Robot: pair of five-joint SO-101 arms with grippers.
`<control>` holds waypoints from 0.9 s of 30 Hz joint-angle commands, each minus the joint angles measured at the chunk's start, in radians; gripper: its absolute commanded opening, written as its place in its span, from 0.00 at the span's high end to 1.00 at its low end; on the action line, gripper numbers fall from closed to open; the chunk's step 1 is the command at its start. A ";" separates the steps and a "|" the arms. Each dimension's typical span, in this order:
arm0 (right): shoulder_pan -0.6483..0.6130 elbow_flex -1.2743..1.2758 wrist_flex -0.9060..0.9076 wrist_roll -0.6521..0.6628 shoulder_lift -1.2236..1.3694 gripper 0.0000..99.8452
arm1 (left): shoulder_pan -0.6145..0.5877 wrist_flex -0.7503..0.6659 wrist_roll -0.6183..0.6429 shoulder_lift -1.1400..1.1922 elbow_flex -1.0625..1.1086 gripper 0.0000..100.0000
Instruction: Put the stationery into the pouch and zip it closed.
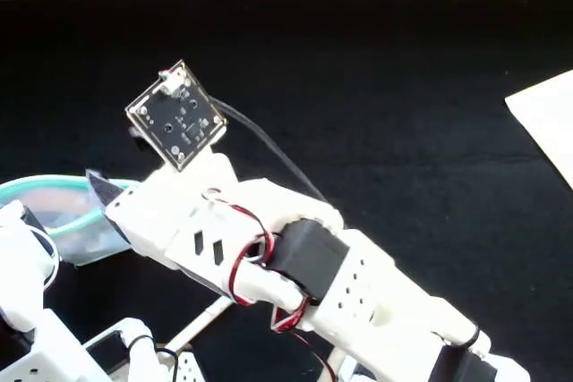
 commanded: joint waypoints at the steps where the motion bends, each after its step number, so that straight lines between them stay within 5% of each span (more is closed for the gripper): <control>1: -0.045 -0.039 0.047 -0.009 -0.033 0.80 | 0.018 0.017 0.017 0.024 0.145 0.99; 6: -0.065 -0.039 0.051 -0.003 -0.027 0.93 | 0.018 0.017 0.017 0.024 0.145 0.99; 14: 0.136 -0.030 0.176 0.017 -0.041 0.93 | 0.018 0.017 0.017 0.024 0.142 0.99; 27: 0.581 0.277 0.591 0.666 -0.260 0.88 | 0.019 0.017 0.017 0.024 0.142 0.99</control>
